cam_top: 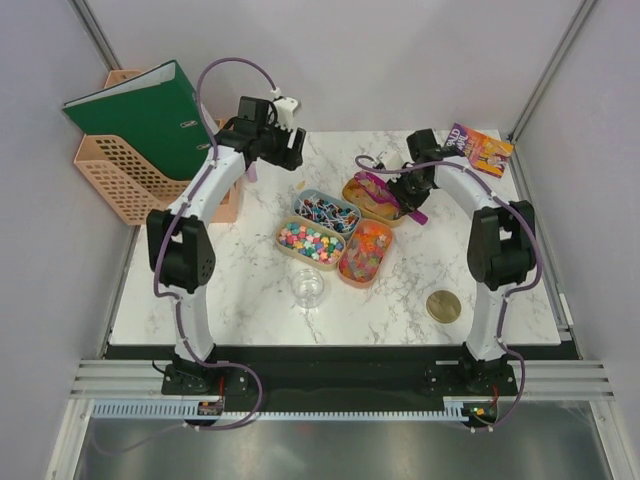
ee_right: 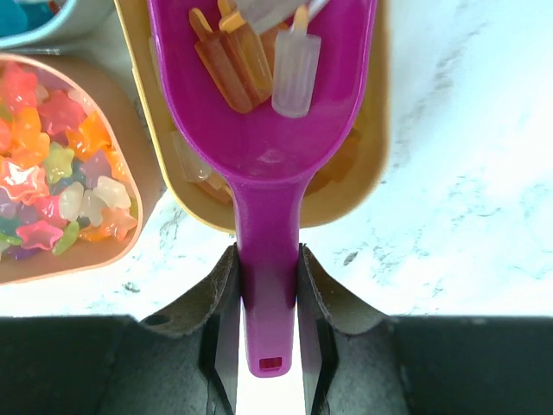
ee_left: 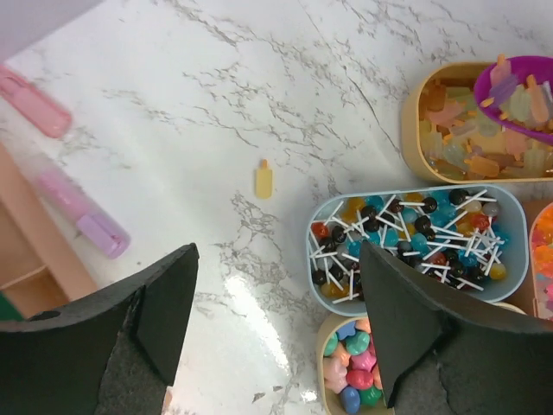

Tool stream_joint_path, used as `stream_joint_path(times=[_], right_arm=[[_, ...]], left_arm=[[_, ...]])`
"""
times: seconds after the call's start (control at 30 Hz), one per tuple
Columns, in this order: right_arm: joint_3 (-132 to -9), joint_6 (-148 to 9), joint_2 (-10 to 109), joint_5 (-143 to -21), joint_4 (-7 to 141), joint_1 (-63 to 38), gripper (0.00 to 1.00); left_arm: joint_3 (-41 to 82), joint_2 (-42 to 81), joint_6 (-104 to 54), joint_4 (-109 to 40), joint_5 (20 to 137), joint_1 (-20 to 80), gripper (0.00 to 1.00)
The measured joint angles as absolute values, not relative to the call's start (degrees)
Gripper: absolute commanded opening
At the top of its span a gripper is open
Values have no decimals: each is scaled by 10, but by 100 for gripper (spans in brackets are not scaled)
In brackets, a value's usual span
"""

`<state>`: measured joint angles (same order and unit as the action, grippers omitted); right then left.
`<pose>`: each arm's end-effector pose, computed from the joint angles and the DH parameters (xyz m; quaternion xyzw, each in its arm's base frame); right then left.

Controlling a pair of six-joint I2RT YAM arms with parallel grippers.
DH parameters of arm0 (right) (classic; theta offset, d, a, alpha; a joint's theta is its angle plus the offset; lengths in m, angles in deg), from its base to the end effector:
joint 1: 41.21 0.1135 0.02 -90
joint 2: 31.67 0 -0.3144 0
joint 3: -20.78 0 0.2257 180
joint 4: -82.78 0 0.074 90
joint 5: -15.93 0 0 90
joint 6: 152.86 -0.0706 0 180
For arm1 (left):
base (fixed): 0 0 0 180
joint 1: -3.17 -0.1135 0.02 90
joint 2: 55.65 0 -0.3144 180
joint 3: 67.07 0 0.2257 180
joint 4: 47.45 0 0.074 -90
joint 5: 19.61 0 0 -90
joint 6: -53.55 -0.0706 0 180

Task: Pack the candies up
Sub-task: Scoop the fake candies from the storage box, then place the fake candies in the packing bottle.

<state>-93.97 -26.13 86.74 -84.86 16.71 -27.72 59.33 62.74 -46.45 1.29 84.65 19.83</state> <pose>0.4291 0.1165 0.2412 -0.4309 0.8804 0.0554 0.1902 0.4749 -0.1603 0.3286 0.2583 0.8657 -0.1367 0.4064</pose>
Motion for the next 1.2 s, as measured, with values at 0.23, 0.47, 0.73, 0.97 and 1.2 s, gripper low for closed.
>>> stream_joint_path(times=[0.23, 0.47, 0.73, 0.97, 1.2], right_arm=[[-853, -273, 785, -881, 251, -290, 0], [-806, -259, 733, -913, 293, -288, 0], [-797, -149, 627, -962, 194, -280, 0], [-800, -48, 580, -960, 71, -214, 0], [-762, 6, 557, -903, 18, -112, 0]], left_arm=[[544, 567, -477, 9, 799, 204, 82], [521, 567, -482, 16, 781, 205, 88], [418, 500, -464, -9, 736, 200, 100], [293, 365, -465, -30, 732, 169, 100], [144, 247, -465, -30, 774, 133, 97]])
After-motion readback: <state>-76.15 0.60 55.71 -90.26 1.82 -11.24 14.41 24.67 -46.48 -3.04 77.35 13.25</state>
